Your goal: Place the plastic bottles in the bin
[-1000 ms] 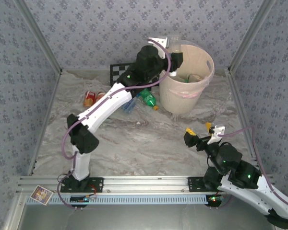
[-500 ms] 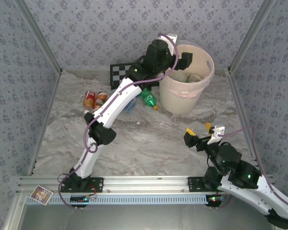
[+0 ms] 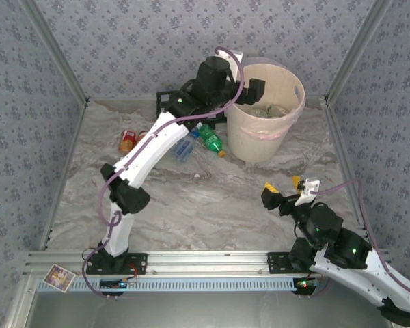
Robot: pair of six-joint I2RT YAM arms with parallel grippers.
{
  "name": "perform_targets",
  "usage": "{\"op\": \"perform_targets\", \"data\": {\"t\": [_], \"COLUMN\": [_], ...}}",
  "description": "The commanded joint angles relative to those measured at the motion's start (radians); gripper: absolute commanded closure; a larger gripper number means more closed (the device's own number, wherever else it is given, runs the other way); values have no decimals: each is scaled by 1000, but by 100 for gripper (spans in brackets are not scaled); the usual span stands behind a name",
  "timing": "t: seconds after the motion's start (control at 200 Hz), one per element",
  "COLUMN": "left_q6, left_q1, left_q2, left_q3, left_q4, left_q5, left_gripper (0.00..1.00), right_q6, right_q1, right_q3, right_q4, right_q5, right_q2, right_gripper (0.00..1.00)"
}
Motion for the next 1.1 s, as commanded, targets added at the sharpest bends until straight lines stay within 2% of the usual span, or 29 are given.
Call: {"op": "perform_targets", "data": {"t": [0.0, 0.21, 0.515, 0.605, 0.745, 0.89, 1.094], "left_q6": [13, 11, -96, -114, -140, -177, -189], "left_q1": [-2, 17, 121, 150, 161, 170, 182], "left_q2": [-140, -393, -699, -777, -885, -982, -1067], "left_q3": [-179, -633, -1162, -1298, -1486, -1688, -1827], "left_q4": [131, 362, 474, 492, 525, 617, 657], "left_q5": [-51, -116, -145, -160, -240, -258, -292], "left_gripper": [0, 0, 0, 0, 0, 0, 0], "right_q6": [28, 39, 40, 38, 26, 6, -20], "right_q1": [-4, -4, -1, -1, 2, 4, -2], "right_q3": [11, 16, 34, 50, 102, 179, 326], "right_q4": [4, 28, 136, 179, 221, 244, 216], "right_q5": [-13, -33, -71, -82, -92, -92, -56], "right_q2": [24, 66, 229, 309, 453, 610, 879], "right_gripper": [0, 1, 0, 0, 1, 0, 0]}}
